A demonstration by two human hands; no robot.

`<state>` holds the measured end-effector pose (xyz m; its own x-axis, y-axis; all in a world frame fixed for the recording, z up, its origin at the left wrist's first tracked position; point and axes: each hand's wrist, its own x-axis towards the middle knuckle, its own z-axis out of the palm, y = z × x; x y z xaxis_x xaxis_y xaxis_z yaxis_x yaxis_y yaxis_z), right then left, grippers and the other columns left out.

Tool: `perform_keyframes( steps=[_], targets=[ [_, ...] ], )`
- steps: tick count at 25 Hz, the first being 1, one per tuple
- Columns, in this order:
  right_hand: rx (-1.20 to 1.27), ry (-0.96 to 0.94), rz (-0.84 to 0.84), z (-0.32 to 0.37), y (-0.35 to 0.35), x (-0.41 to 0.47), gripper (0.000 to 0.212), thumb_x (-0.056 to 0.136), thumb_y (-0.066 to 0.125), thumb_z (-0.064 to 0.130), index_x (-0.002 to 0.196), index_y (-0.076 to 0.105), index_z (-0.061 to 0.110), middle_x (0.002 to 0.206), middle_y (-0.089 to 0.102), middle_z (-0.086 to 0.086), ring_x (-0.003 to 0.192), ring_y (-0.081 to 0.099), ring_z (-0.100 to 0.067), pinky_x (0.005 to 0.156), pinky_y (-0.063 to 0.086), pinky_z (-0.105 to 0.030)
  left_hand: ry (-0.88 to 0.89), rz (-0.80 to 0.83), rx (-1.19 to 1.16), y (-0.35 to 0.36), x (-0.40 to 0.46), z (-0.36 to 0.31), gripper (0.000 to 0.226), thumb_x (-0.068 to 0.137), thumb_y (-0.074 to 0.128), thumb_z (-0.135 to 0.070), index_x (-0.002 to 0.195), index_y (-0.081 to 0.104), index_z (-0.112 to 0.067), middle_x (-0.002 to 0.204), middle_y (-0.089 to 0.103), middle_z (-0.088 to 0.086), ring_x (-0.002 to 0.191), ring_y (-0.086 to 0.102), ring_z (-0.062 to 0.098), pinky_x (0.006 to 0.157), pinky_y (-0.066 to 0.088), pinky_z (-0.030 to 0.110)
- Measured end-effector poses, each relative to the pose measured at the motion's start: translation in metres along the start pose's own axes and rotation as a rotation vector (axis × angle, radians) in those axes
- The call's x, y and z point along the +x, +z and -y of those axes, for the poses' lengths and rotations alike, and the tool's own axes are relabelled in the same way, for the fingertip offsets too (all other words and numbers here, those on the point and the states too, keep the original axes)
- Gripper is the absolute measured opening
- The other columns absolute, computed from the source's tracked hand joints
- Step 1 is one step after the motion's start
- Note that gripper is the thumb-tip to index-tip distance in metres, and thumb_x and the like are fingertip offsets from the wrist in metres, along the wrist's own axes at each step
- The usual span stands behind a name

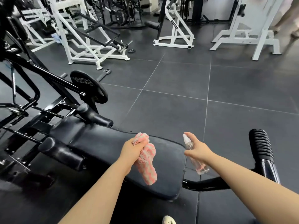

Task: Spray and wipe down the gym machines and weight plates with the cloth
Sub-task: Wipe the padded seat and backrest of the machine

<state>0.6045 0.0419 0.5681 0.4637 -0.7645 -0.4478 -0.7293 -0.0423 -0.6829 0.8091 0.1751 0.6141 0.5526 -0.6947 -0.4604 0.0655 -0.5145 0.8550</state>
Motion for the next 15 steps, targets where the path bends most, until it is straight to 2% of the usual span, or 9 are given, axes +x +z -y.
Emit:
perform_keyframes(
  steps=[2,6,8,12,15],
  targets=[
    [-0.008,0.02,0.014,0.007,0.005,0.017,0.073,0.076,0.055,0.013,0.139,0.027,0.039,0.093,0.061,-0.011,0.066,0.061,-0.026,0.074,0.054,-0.032,0.01,-0.021,-0.017,-0.009,0.015,-0.009,0.019,0.085,0.066,-0.033,0.098,0.069,-0.019,0.099,0.07,0.003,0.095,0.066,0.018,0.085,0.052,0.035],
    [-0.048,0.034,-0.001,0.023,0.008,0.035,0.082,0.077,0.052,0.012,0.143,0.018,0.046,0.076,0.056,-0.002,0.061,0.056,-0.021,0.065,0.051,-0.029,0.017,-0.014,-0.023,-0.021,0.041,-0.021,0.013,0.086,0.065,-0.031,0.095,0.068,-0.021,0.1,0.069,0.003,0.095,0.065,0.019,0.083,0.052,0.035],
    [-0.053,0.057,-0.018,0.03,0.009,0.039,0.084,0.077,0.049,0.012,0.143,0.014,0.051,0.082,0.056,-0.002,0.06,0.056,-0.021,0.065,0.055,-0.032,0.018,0.009,-0.003,-0.025,0.052,-0.025,0.019,0.086,0.065,-0.034,0.099,0.067,-0.02,0.1,0.069,0.002,0.093,0.065,0.018,0.08,0.052,0.033],
    [-0.07,0.141,-0.111,0.049,0.01,0.038,0.078,0.075,0.047,0.012,0.143,0.023,0.043,0.086,0.055,-0.002,0.067,0.055,-0.022,0.067,0.052,-0.031,0.041,0.08,0.043,-0.032,0.078,-0.046,0.022,0.086,0.064,-0.036,0.101,0.067,-0.019,0.098,0.068,0.001,0.09,0.063,0.016,0.07,0.049,0.028],
    [-0.04,0.188,-0.135,0.064,0.018,0.03,0.077,0.072,0.047,0.01,0.139,0.025,0.042,0.087,0.055,-0.001,0.064,0.057,-0.023,0.069,0.056,-0.035,0.103,0.172,0.107,-0.04,0.095,-0.058,0.018,0.087,0.064,-0.035,0.094,0.068,-0.02,0.098,0.068,0.003,0.09,0.063,0.017,0.069,0.048,0.025]
  ],
)
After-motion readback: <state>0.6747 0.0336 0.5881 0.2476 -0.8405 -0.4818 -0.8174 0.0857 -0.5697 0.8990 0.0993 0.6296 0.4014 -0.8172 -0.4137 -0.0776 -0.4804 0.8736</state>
